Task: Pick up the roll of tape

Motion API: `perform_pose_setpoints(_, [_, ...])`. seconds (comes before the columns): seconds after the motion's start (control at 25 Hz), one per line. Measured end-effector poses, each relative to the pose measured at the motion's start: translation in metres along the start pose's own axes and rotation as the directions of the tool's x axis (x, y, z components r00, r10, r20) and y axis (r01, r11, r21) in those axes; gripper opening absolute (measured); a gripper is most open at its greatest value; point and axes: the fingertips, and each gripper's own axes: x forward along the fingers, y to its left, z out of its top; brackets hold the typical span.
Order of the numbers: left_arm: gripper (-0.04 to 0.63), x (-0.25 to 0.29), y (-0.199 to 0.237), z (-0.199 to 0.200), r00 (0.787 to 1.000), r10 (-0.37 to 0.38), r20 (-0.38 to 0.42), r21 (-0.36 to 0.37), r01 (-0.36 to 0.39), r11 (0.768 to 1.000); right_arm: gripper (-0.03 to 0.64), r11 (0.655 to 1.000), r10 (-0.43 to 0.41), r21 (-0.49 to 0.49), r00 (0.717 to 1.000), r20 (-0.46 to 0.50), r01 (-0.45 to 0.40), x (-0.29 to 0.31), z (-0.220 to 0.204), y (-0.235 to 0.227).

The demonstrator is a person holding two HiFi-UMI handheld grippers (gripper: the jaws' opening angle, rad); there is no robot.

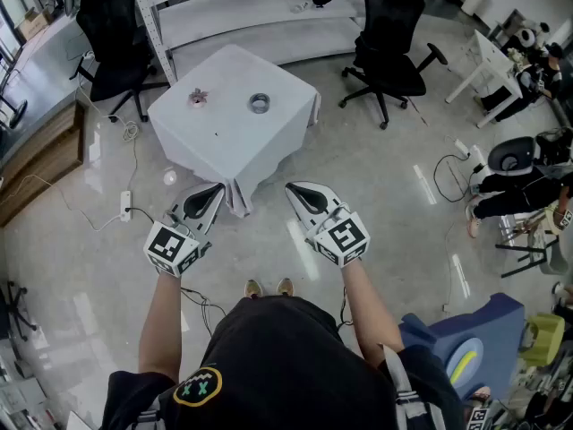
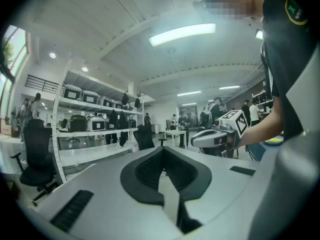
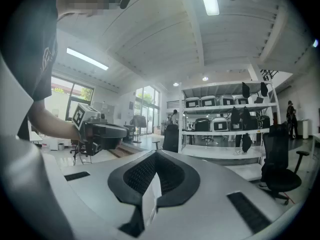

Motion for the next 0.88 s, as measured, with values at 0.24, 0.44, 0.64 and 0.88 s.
perform_pose_setpoints(0.24, [0.015, 0.0033, -0.0021, 0.0026, 1.0, -0.001, 0.0, 0.006, 0.001, 1.0, 0.02, 1.0, 0.004, -0.007, 1.0, 0.001, -0.003, -0.0017, 0.0019, -0.0017])
perform_pose_setpoints(0.44, [0.015, 0.0054, -0.0032, 0.0028, 1.0, -0.005, 0.001, 0.005, 0.005, 1.0, 0.02, 1.0, 0.003, -0.012, 1.0, -0.002, -0.003, -0.0025, 0.0007, -0.0022])
perform_pose_setpoints(0.64, [0.015, 0.007, -0.0044, 0.0028, 1.0, -0.01, 0.0, 0.007, 0.01, 1.0, 0.02, 1.0, 0.007, -0.004, 1.0, -0.001, -0.007, -0.0037, 0.0008, -0.0014])
perform_pose_setpoints(0.88, [0.015, 0.0096, -0.0075, 0.002, 1.0, -0.019, 0.002, 0.008, 0.019, 1.0, 0.021, 1.0, -0.011, -0.004, 1.0, 0.002, 0.011, -0.0048, -0.0007, -0.0041])
